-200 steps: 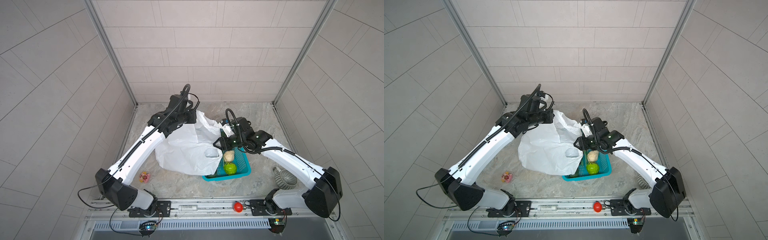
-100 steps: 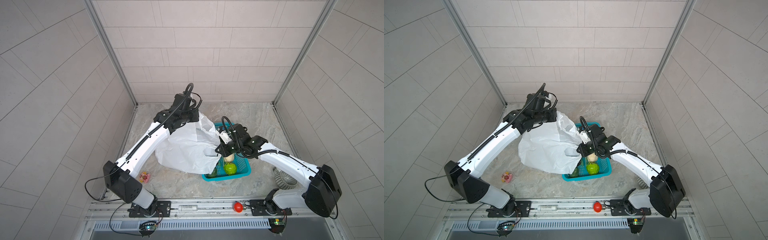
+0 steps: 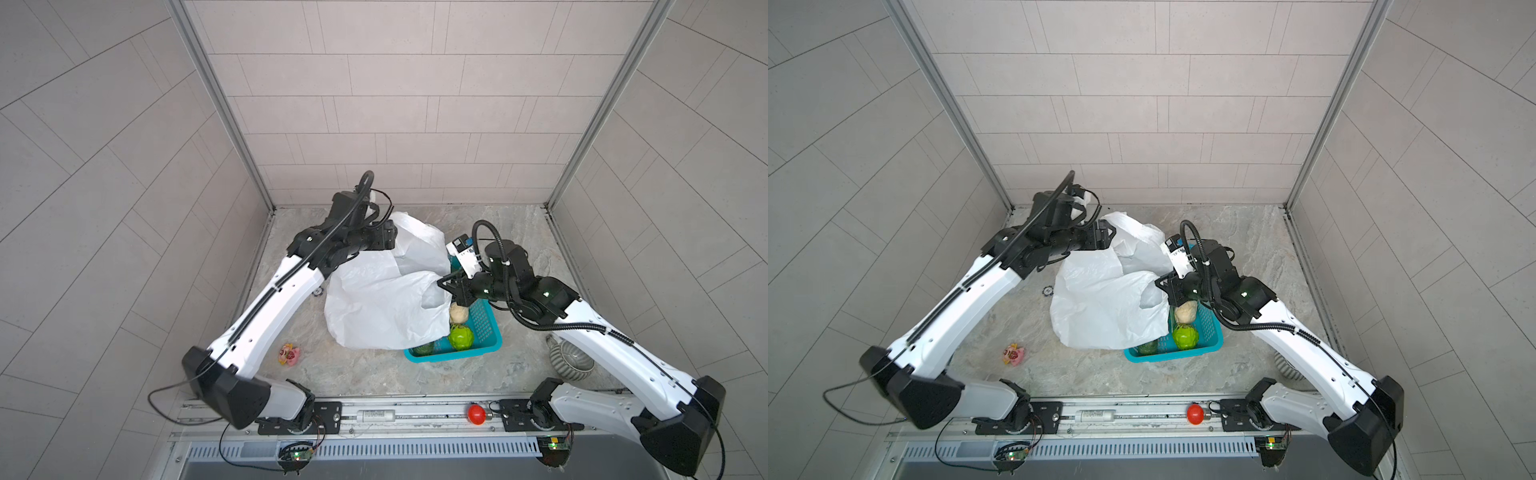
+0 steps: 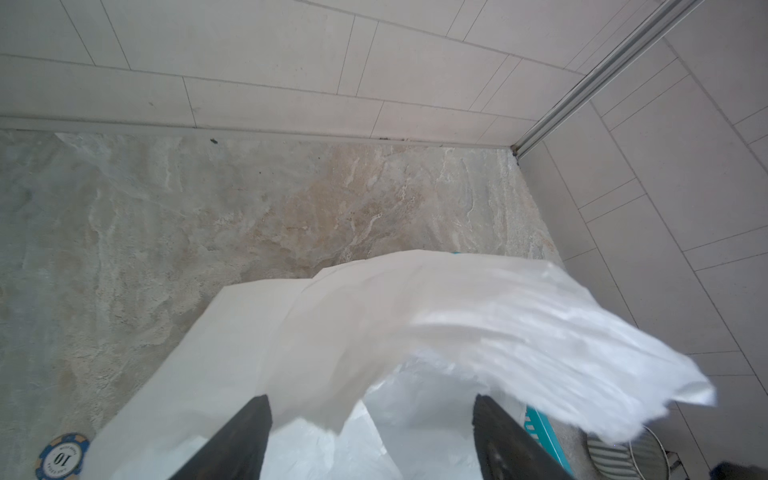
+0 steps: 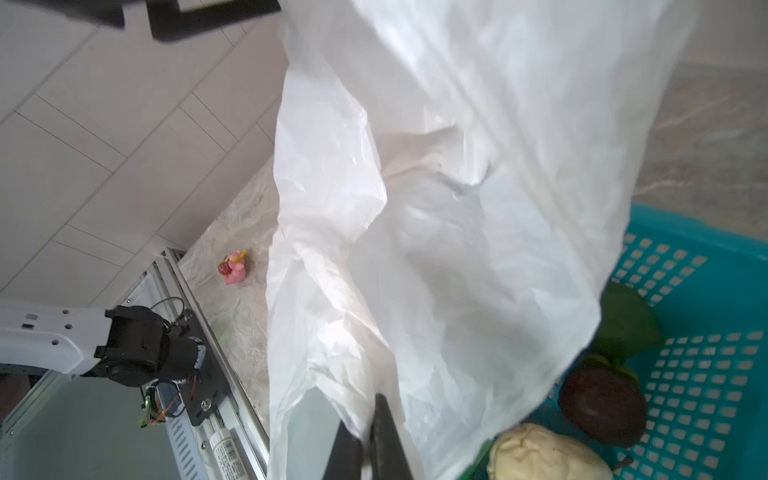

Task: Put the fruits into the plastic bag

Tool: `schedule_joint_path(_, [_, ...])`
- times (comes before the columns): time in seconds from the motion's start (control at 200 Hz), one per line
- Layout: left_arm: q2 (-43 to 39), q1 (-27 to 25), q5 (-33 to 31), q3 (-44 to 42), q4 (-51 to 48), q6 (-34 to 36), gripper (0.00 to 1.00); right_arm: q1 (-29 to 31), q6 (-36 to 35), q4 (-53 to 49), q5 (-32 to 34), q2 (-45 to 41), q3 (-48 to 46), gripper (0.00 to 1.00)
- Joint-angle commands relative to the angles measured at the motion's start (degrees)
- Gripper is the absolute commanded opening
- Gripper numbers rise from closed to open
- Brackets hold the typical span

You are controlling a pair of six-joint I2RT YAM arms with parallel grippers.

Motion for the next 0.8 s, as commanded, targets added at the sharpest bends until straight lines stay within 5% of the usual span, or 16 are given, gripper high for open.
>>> schedule_joint_path(0.0, [-8.36,0.26,5.63,-3.53,-1.14,5.23,0.82,0.2,-0.56,1.69,-0.75,0.72,1.61,0.0])
schedule_joint_path(0.12, [-10.02,-0.03,14.87,-6.76,-1.45,6.33,0.81,0.2,-0.49,1.57,-3.39,2.58,4.62,0.0])
schedule_joint_path(0.365, [-9.46,-2.46,22.08,-9.16,0.43,10.99,0.81,1.11,-0.3,1.74,-6.94,4.73,7.75,0.0])
schedule_joint_path(0.796, [-4.23,-8.25,22.24,-10.15,1.71,20.67,0.84,3.36,0.32,0.38,-9.27,6.42,10.65,0.0])
